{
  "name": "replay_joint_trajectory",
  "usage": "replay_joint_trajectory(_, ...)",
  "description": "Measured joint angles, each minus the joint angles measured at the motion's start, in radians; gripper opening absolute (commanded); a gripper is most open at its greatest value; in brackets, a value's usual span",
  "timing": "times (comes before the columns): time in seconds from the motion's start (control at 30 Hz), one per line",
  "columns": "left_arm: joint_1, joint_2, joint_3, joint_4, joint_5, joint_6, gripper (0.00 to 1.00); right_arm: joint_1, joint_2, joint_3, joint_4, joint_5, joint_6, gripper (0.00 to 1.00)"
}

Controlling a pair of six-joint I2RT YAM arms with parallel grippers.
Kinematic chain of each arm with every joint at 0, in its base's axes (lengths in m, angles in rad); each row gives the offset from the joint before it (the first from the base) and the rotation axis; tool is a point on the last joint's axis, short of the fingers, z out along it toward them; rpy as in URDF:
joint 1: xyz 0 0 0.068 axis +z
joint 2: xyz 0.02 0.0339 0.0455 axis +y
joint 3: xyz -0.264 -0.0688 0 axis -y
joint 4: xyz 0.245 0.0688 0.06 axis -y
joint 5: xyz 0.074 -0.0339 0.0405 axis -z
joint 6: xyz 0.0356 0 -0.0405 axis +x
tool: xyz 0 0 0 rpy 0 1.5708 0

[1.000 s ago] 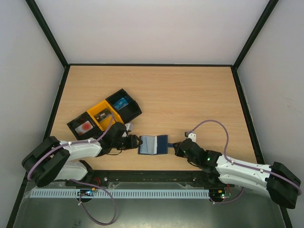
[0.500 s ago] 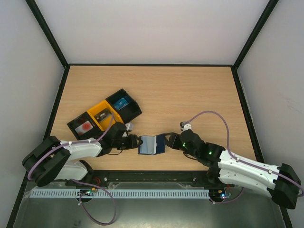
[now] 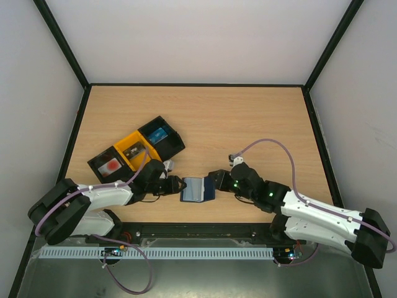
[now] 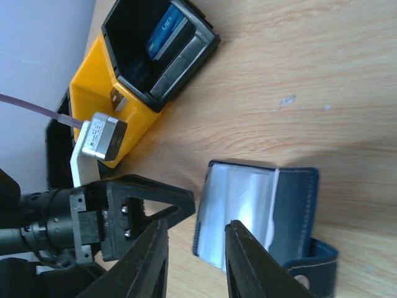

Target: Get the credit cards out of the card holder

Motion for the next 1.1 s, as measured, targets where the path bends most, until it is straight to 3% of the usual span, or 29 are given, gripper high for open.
replay_joint_trajectory(0.57,0.0,-0.023,-0.01,0.006,-0.001,-0.024,0.45,0.068,0.387,0.005,0.129,-0.015,-0.045,0.15)
replay_joint_trajectory(0.83,0.0,-0.055,-0.014,-0.006,-0.02,-0.026,0.49,0.068,0.386,-0.146,0.224,0.041,-0.035,0.13)
replay_joint_trajectory(1.1,-0.001,-0.032,-0.034,0.033,-0.013,-0.033,0.49,0.068,0.377,-0.195,0.315,0.061,-0.015,0.12)
